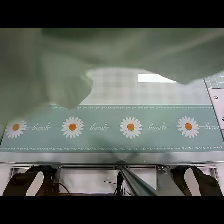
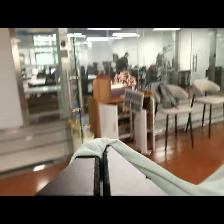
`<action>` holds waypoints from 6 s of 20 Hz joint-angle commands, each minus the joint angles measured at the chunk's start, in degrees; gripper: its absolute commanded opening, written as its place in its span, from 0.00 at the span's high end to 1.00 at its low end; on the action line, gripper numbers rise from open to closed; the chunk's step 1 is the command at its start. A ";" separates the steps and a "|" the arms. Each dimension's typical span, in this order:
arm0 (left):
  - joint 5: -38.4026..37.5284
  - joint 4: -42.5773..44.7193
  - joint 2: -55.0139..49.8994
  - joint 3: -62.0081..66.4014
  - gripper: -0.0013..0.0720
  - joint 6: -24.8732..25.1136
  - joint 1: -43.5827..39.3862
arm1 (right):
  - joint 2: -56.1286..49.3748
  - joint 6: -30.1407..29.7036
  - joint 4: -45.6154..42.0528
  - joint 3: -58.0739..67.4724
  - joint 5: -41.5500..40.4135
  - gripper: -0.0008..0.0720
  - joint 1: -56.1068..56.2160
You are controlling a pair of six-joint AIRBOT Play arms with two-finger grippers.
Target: Fold the shirts.
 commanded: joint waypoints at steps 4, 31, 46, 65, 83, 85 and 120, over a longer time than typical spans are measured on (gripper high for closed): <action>-23.69 9.35 6.05 5.51 0.94 -12.37 2.12 | 9.03 5.81 -15.80 2.34 23.04 0.96 0.02; 18.93 -6.82 -43.80 -39.26 0.94 15.47 -1.66 | -48.57 3.23 -7.13 -16.13 -14.93 0.96 19.34; 48.65 -6.82 -61.33 -39.32 0.94 16.09 -9.92 | -64.74 1.46 -8.57 -16.13 -31.43 0.96 20.37; 0.59 3.10 -57.07 -43.19 0.94 11.74 -1.53 | -61.20 1.77 -13.14 -16.13 3.82 0.96 17.55; -16.63 7.48 -23.58 -81.57 0.20 8.55 17.27 | -39.54 -4.72 -12.74 -33.92 21.11 0.40 -0.11; -14.27 4.98 -18.75 -88.15 0.20 9.07 17.44 | -38.53 -5.27 -9.99 -36.11 19.69 0.40 -1.22; 10.58 -10.47 -30.32 -96.10 0.94 10.93 -1.11 | -38.53 -9.53 0.42 -67.93 12.07 0.31 -10.40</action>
